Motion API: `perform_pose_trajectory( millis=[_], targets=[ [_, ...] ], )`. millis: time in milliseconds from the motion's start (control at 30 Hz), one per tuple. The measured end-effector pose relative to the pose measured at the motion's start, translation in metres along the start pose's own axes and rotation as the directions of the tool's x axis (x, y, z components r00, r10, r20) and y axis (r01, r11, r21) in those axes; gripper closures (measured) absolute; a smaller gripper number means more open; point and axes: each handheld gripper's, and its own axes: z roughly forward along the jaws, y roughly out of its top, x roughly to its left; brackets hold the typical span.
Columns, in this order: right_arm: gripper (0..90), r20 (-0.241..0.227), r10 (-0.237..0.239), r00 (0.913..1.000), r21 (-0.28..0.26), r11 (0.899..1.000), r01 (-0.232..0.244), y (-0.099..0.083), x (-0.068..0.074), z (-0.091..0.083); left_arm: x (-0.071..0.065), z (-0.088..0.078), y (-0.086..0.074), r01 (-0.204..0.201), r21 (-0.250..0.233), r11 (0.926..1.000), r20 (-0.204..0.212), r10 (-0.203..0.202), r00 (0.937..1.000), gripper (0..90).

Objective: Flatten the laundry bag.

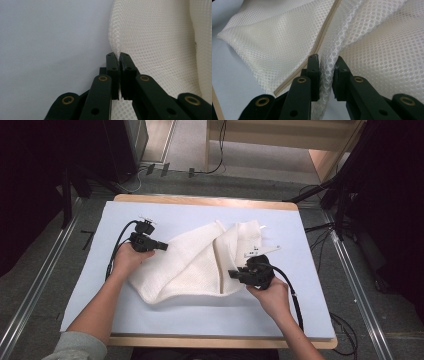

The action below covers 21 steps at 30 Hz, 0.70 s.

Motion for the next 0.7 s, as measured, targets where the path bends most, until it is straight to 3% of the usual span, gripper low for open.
perform_pose_trajectory(
  millis=[67, 133, 167, 200, 233, 400, 433, 467, 567, 600, 633, 700],
  targets=[
    [80.2, -0.002, -0.007, 1.0, -0.006, 1.0, 0.007, 0.001, -0.001, -0.001, 0.001, -0.002, 0.0, 0.0, 0.002, 1.0, -0.005, 0.0, 1.0, 88.7],
    [79.9, -0.001, -0.003, 1.0, -0.014, 1.0, 0.003, 0.002, -0.001, -0.003, 0.004, -0.008, 0.0, 0.03, -0.022, 0.9993, -0.004, -0.03, 0.9996, 88.8],
    [79.8, -0.002, 0.0, 1.0, -0.027, 1.0, 0.0, 0.003, -0.002, -0.006, 0.009, -0.018, -0.002, 0.055, -0.067, 0.9963, -0.01, -0.056, 0.9984, 88.8],
    [79.8, -0.004, -0.004, 1.0, -0.033, 0.999, 0.004, 0.004, -0.003, -0.007, 0.009, -0.018, -0.002, 0.055, -0.067, 0.9963, -0.01, -0.056, 0.9984, 88.8],
    [79.9, -0.001, -0.003, 1.0, -0.037, 0.999, 0.003, 0.004, -0.003, -0.008, 0.015, -0.027, -0.005, 0.078, -0.102, 0.9918, -0.012, -0.08, 0.9968, 88.8],
    [82.1, 0.011, -0.02, 0.9997, -0.056, 0.998, 0.02, 0.01, -0.003, -0.014, 0.027, -0.043, -0.012, 0.121, -0.142, 0.9825, -0.017, -0.124, 0.9921, 89.2],
    [82.6, 0.01, -0.021, 0.9997, -0.061, 0.998, 0.022, 0.011, -0.003, -0.015, 0.032, -0.052, -0.016, 0.146, -0.171, 0.9743, -0.015, -0.151, 0.9884, 89.3],
    [82.6, 0.01, -0.021, 0.9997, -0.061, 0.998, 0.022, 0.011, -0.003, -0.015, 0.032, -0.052, -0.016, 0.146, -0.171, 0.9743, -0.015, -0.151, 0.9884, 89.3],
    [83.3, 0.015, -0.028, 0.9995, -0.072, 0.997, 0.029, 0.013, -0.004, -0.019, 0.041, -0.066, -0.025, 0.184, -0.216, 0.959, -0.036, -0.196, 0.9799, 89.3],
    [83.3, 0.017, -0.027, 0.9995, -0.073, 0.997, 0.028, 0.014, -0.003, -0.019, 0.041, -0.066, -0.025, 0.184, -0.216, 0.959, -0.036, -0.196, 0.9799, 89.3],
    [83.3, 0.018, -0.025, 0.9995, -0.071, 0.997, 0.027, 0.014, -0.003, -0.021, 0.047, -0.07, -0.03, 0.205, -0.219, 0.954, -0.044, -0.219, 0.9747, 89.3],
    [83.3, 0.017, -0.03, 0.9994, -0.074, 0.997, 0.031, 0.014, -0.003, -0.022, 0.049, -0.072, -0.032, 0.213, -0.223, 0.9511, -0.052, -0.23, 0.9718, 89.3]
  ],
)
